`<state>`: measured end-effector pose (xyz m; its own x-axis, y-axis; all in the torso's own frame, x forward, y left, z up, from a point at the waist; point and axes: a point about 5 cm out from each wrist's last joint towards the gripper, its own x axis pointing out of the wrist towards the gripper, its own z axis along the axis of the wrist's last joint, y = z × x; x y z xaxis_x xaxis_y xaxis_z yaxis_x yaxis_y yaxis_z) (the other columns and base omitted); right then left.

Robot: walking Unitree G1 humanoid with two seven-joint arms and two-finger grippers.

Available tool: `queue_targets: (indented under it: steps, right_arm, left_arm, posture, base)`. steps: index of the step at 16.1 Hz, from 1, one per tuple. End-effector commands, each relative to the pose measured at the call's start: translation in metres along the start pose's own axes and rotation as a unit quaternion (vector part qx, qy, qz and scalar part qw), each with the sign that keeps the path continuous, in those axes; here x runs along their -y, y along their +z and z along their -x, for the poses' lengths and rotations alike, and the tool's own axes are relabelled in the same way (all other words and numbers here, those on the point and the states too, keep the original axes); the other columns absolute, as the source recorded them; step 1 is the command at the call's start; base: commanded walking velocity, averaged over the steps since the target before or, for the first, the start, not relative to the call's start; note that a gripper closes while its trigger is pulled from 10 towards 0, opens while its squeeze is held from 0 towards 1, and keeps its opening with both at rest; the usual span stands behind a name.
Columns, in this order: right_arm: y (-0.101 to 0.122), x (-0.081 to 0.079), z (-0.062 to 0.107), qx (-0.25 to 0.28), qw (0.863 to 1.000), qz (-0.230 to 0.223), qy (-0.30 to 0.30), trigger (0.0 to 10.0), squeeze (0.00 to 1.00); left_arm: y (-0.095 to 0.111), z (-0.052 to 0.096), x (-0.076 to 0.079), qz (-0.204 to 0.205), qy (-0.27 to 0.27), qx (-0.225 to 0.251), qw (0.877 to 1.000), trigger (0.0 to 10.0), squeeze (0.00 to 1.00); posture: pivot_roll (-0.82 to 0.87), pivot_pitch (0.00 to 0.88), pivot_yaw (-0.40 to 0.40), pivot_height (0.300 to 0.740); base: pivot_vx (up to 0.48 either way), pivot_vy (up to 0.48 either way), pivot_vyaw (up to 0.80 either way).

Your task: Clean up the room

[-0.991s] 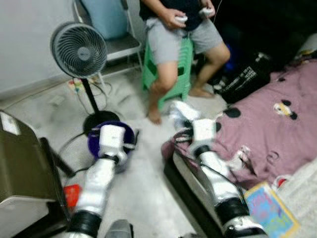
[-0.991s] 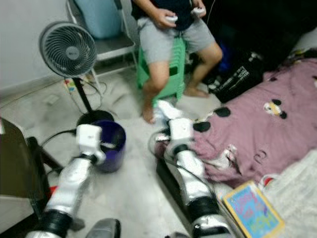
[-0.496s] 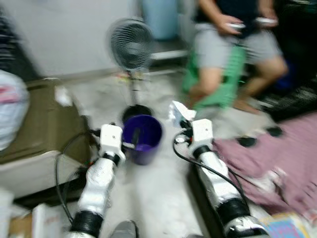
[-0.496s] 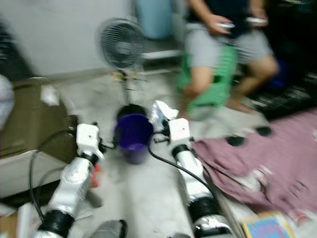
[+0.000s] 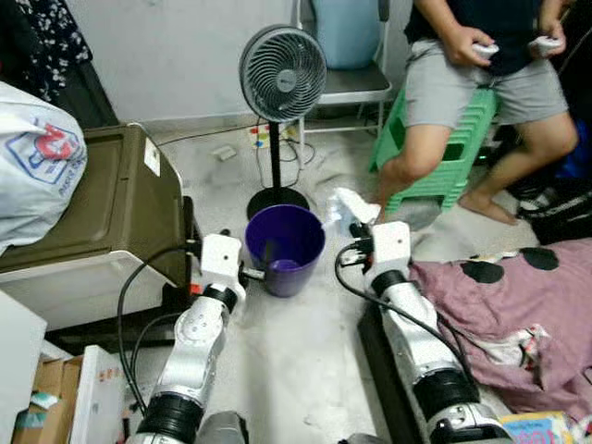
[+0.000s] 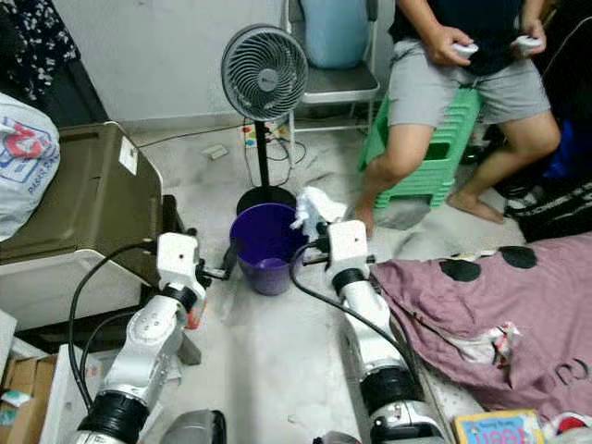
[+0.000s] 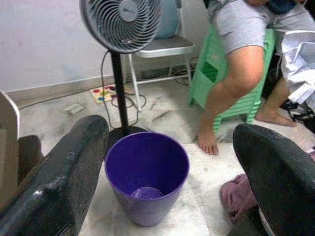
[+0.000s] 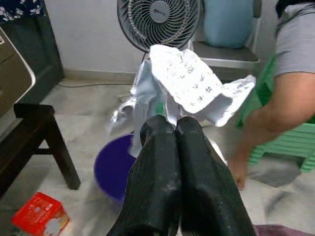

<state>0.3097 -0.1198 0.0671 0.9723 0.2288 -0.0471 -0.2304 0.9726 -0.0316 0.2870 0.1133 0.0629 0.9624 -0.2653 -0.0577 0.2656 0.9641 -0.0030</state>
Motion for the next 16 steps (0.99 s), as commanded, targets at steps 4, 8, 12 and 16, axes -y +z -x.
queue_targets:
  steps: [4, 8, 12, 16]
  right_arm:
    - [0.0015, -0.0048, -0.0009, 0.003, 1.000, -0.004, 0.009, 10.0, 0.00]
    - [0.0013, -0.0047, -0.0005, 0.003, 1.000, -0.004, 0.010, 10.0, 0.00]
    - [0.0010, -0.0046, -0.0002, 0.002, 1.000, -0.005, 0.008, 10.0, 0.00]
    - [0.0014, -0.0046, -0.0008, 0.002, 1.000, -0.005, 0.007, 10.0, 0.00]
  left_arm:
    - [0.0027, 0.0004, -0.0026, -0.002, -0.001, 0.008, 1.000, 10.0, 0.00]
    - [0.0023, 0.0008, -0.0020, -0.002, -0.002, 0.007, 1.000, 10.0, 0.00]
    - [0.0021, 0.0009, -0.0018, -0.002, -0.005, 0.006, 1.000, 10.0, 0.00]
    - [0.0021, 0.0004, -0.0023, -0.002, -0.004, 0.005, 1.000, 10.0, 0.00]
  posture:
    - [0.02, 0.051, -0.034, 0.740]
    - [0.02, 0.049, -0.036, 0.740]
    - [0.02, 0.050, -0.034, 0.740]
    - [0.02, 0.051, -0.033, 0.740]
  base:
    - [0.000, 0.000, 0.25]
    - [0.000, 0.000, 0.74]
    - [0.000, 0.000, 0.12]
    - [0.000, 0.000, 0.00]
